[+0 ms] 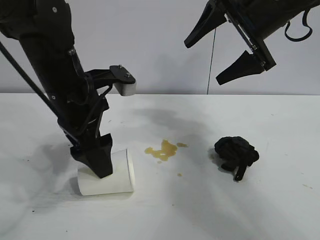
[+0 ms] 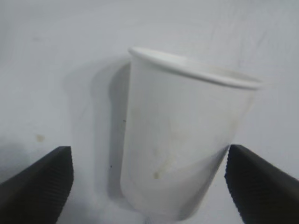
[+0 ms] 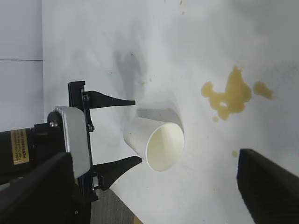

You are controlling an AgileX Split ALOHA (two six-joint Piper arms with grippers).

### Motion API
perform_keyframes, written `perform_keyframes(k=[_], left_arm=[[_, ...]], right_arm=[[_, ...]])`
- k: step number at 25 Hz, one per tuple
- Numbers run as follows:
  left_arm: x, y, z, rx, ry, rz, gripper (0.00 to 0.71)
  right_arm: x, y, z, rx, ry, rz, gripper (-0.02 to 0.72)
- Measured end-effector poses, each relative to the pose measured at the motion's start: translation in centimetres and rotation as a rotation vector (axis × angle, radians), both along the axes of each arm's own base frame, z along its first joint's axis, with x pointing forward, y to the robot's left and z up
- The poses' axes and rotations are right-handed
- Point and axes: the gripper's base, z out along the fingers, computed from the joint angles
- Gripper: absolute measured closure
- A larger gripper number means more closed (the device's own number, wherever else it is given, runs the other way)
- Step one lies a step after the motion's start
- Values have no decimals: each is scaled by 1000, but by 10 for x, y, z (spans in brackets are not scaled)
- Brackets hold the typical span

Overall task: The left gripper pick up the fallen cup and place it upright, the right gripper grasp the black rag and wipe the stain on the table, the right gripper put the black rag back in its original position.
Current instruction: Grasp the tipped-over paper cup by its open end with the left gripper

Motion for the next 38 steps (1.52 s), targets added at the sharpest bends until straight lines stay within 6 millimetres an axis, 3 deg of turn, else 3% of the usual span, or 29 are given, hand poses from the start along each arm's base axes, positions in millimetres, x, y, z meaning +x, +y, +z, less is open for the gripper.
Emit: perform_keyframes(k=[15,38], left_arm=[[-16,-26,-27,36,59,-123,79],[-10,-22,-32,107,3,-184,115]], right_arm=[[0,-1,-1,-15,-2,4,54],[-1,-3,-3,-43,-2,14,54]])
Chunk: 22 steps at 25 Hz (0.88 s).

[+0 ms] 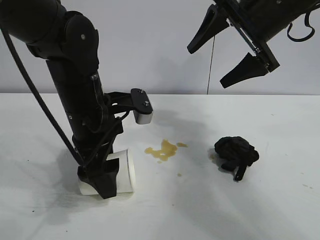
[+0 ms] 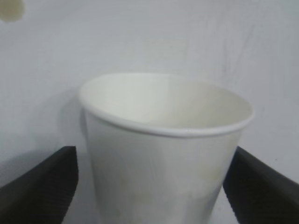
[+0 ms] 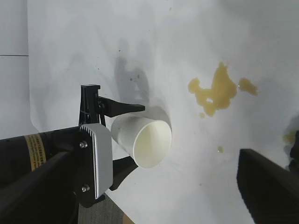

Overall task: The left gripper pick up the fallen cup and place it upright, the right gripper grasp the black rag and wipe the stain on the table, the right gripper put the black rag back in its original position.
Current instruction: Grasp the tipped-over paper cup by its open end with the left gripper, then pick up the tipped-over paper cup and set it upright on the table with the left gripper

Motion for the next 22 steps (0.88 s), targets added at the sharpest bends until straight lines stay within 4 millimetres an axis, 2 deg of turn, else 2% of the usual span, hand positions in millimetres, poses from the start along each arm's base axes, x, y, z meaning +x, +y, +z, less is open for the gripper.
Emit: perform_keyframes(k=[2,4,7,17,22], left_arm=[[0,-1,0,-6,-1,7,156],[1,-1,0,-9,-5,9,226],[1,-1,1,-11,-8,9,266],[2,-2,4,-23,-23,13,279],[12,6,23,-90,-82,82,282]], right_arm=[[0,0,0,0,0,0,54],[0,0,0,0,0,0,54],[0,0,0,0,0,0,54],[0,0,0,0,0,0,54],[0,0,0,0,0,0,54]])
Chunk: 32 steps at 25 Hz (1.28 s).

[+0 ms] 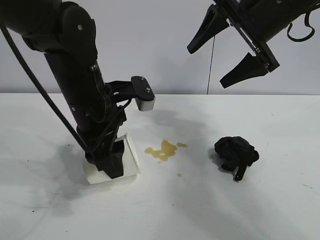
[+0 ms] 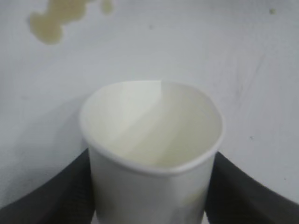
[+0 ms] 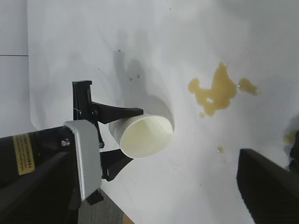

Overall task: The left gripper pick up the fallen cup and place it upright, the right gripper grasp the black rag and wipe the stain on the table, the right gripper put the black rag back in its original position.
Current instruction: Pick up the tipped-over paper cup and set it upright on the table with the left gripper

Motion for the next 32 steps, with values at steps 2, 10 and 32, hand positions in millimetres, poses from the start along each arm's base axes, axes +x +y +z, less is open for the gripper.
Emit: perform_keyframes(k=[2,10,32], left_arm=[[5,7,13,-46,-19,52,282],[20,41,70,-337,-48,250,282],[-6,57,43,-798,-115,115,282]], right_arm=[[0,0,0,-1,0,0,54],[0,0,0,-1,0,0,54],[0,0,0,-1,1,1,54]])
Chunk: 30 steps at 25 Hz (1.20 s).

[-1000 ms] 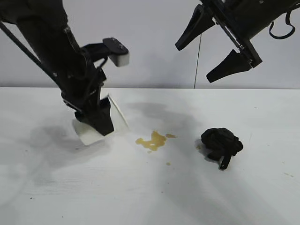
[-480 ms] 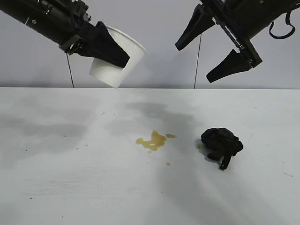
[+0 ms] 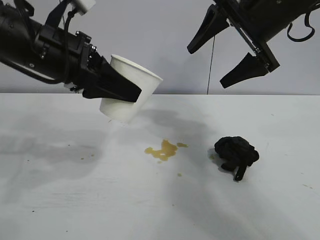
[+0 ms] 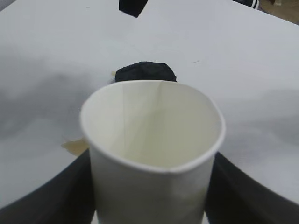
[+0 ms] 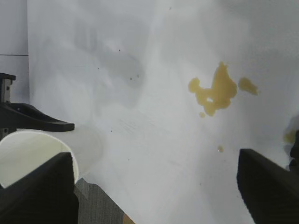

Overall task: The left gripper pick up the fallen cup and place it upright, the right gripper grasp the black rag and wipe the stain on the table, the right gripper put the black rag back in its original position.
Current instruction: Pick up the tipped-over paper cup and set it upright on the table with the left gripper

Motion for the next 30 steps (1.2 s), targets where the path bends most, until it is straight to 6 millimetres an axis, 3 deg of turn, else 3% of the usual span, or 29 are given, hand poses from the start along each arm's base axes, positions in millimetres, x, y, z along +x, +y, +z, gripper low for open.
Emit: perform_keyframes(k=[12,17,23,30], left_arm=[[1,6,-11,89,-164,5,282],[6,10,-35,100,-170,-58,282],[13,33,-70,-22,-61,-82,282],[18,59,-78,-119,-101,-98,284]], right_arm=[[0,0,0,0,0,0,54],[0,0,0,0,0,0,54],[0,0,0,0,0,0,54],[0,0,0,1,-1,-1,54]])
